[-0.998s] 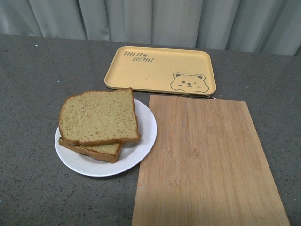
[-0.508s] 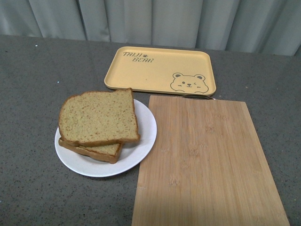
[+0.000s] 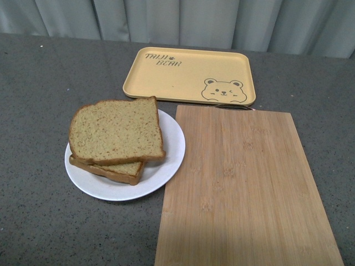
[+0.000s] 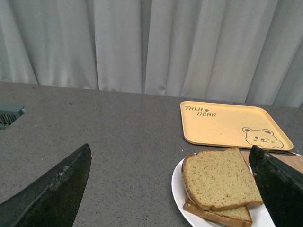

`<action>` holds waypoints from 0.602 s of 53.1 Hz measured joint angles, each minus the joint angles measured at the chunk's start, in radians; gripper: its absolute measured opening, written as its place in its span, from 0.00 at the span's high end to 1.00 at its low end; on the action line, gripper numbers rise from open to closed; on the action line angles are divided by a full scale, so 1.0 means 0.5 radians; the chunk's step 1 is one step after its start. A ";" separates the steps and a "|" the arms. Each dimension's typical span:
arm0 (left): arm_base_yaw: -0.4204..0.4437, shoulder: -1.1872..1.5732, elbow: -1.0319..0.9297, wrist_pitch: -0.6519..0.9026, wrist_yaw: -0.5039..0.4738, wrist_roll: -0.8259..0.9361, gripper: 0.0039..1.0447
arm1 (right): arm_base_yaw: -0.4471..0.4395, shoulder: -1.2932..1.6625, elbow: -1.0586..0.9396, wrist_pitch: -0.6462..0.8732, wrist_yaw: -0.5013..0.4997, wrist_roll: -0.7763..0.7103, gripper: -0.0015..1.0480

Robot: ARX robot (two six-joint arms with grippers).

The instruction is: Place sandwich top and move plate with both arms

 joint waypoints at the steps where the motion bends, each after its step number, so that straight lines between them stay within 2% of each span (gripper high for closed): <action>1: 0.000 0.000 0.000 0.000 0.000 0.000 0.06 | 0.000 0.000 0.000 0.000 0.000 0.000 0.50; 9: 0.000 0.015 0.006 -0.021 0.020 -0.017 0.06 | 0.000 0.000 0.000 0.000 0.000 0.000 0.28; 12: -0.029 0.209 0.118 -0.296 0.095 -0.210 0.06 | 0.000 0.000 0.000 0.000 0.001 0.000 0.18; 16: -0.082 0.584 0.177 -0.271 0.127 -0.514 0.06 | 0.000 0.000 0.000 0.000 -0.001 0.001 0.07; 21: -0.103 1.007 0.205 -0.016 0.204 -0.760 0.06 | -0.001 0.000 0.000 0.000 0.001 0.000 0.10; 32: -0.033 2.038 0.286 0.605 0.418 -1.170 0.06 | 0.000 0.000 0.000 0.000 0.001 0.001 0.09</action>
